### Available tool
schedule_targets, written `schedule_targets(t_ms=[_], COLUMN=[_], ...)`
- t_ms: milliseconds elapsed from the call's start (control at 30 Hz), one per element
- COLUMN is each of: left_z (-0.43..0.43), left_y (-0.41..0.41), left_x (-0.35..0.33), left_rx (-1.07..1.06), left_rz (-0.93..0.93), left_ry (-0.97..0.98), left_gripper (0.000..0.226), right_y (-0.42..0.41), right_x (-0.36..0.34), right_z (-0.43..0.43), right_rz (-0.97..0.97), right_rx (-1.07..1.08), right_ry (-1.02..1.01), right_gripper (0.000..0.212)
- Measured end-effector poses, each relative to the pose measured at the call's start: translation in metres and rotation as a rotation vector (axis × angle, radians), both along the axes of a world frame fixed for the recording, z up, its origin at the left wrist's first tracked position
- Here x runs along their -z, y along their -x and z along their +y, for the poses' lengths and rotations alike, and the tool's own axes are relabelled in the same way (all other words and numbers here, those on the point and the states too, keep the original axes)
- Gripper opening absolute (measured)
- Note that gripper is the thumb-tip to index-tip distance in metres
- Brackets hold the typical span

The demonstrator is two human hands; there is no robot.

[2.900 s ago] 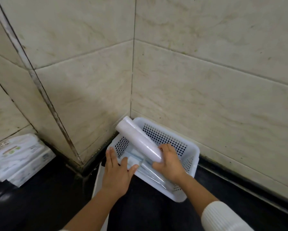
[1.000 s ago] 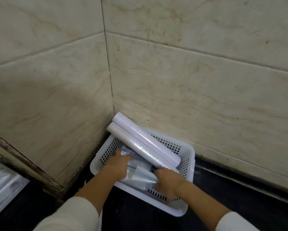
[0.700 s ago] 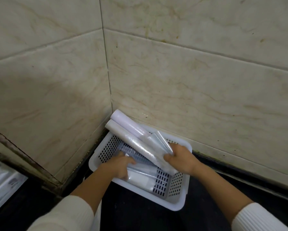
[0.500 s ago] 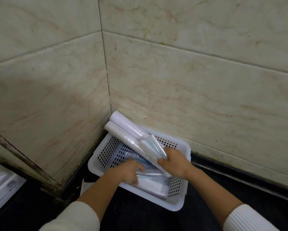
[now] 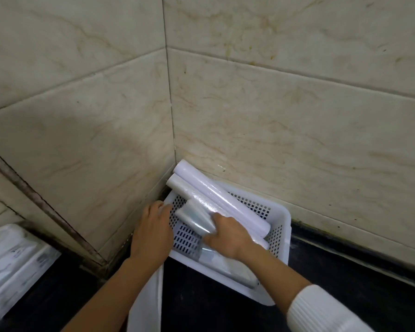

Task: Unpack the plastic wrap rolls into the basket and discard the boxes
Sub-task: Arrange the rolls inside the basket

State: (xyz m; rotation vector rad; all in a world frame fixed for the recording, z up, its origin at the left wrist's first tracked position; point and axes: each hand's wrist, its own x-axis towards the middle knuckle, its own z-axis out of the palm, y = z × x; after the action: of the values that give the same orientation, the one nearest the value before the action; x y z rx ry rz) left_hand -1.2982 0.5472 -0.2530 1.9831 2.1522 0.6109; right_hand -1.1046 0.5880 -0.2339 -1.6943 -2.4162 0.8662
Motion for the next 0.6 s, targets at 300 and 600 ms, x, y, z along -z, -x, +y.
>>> schedule_targets(t_ms=[300,600], left_z=[-0.016,-0.016], left_y=[0.004,0.007], left_x=[0.03,0.027], left_rx=[-0.006,-0.015], left_rz=[-0.182,-0.168], left_ry=[0.098,0.232], left_gripper=[0.055,0.062], right_y=[0.025,0.014], right_x=[0.037,0.044], right_z=[-0.017,-0.009], right_rz=[0.327,-0.06], right_rx=[-0.021,-0.213], right_ry=[0.045,-0.142], right_gripper=[0.041,0.034])
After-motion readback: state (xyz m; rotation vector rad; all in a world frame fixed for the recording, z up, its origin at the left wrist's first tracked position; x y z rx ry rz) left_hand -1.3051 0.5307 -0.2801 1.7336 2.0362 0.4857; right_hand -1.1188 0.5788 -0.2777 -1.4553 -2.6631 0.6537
